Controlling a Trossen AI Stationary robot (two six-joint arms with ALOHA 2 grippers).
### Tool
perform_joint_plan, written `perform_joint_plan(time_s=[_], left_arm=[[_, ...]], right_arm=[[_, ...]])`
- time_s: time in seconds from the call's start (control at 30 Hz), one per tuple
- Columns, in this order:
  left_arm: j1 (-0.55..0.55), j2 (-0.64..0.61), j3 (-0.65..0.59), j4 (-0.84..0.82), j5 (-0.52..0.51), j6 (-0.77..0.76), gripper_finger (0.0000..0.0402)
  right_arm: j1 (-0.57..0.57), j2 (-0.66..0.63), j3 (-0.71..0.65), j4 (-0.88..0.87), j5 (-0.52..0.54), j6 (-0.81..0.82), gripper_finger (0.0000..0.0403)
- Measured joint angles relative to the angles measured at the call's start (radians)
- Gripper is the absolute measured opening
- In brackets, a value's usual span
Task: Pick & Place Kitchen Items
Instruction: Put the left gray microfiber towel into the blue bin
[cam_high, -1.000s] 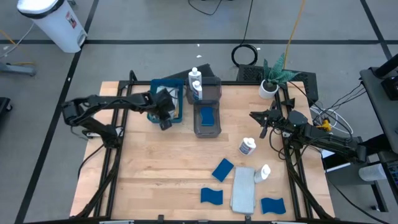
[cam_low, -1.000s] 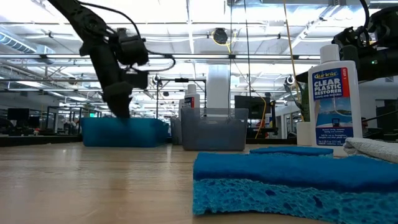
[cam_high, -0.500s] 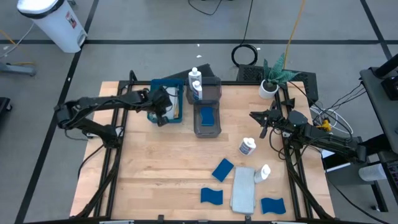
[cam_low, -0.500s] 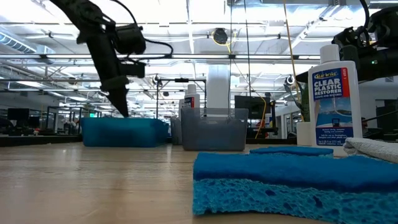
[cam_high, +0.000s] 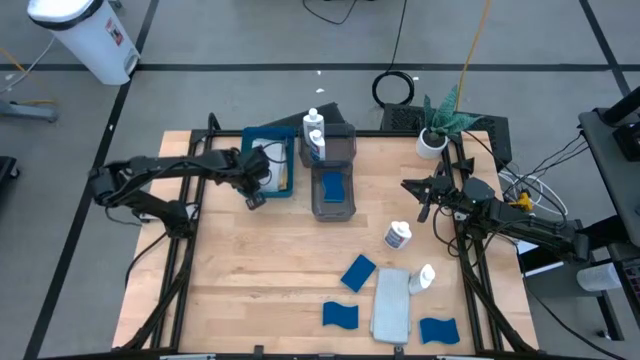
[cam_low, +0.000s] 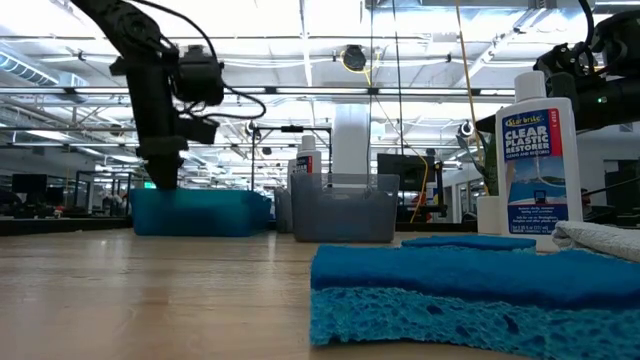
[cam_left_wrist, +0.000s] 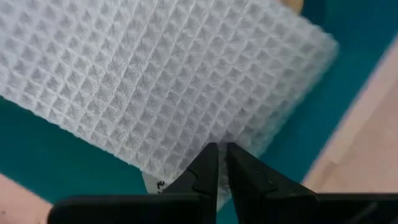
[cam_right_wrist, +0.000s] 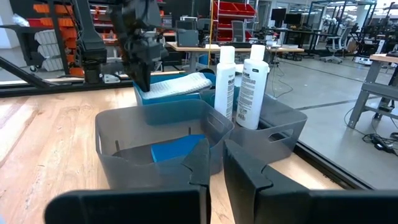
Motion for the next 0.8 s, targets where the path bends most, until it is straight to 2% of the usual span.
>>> perform_joint_plan(time_s=[0.2,0.37,0.5,0.63,0.7,0.8], left_arm=[[0.000,0.023,0.002,0.014,-0.015,0.034,0.0037],[-0.001,-0.012,0.053,0.017,-0.030,0.054,0.0037],[0.000,-0.028,0.103,0.021,-0.130,0.120,0.0037],[0.036,-0.027,0.122,0.095,-0.218,0.189,0.0037],[0.067,-0.018,0.122,0.156,-0.197,0.213,0.0037],[0.127,0.002,0.123,0.209,-0.103,0.221,0.0037]], right_arm=[[0.000,0.000,0.000,0.000,0.000,0.000,0.0020],[0.000,0.000,0.000,0.000,0.000,0.000,0.0020],[0.000,0.000,0.000,0.000,0.000,0.000,0.0020],[0.000,0.000,0.000,0.000,0.000,0.000,0.0020],[0.000,0.000,0.000,0.000,0.000,0.000,0.0020],[0.000,0.000,0.000,0.000,0.000,0.000,0.0020]])
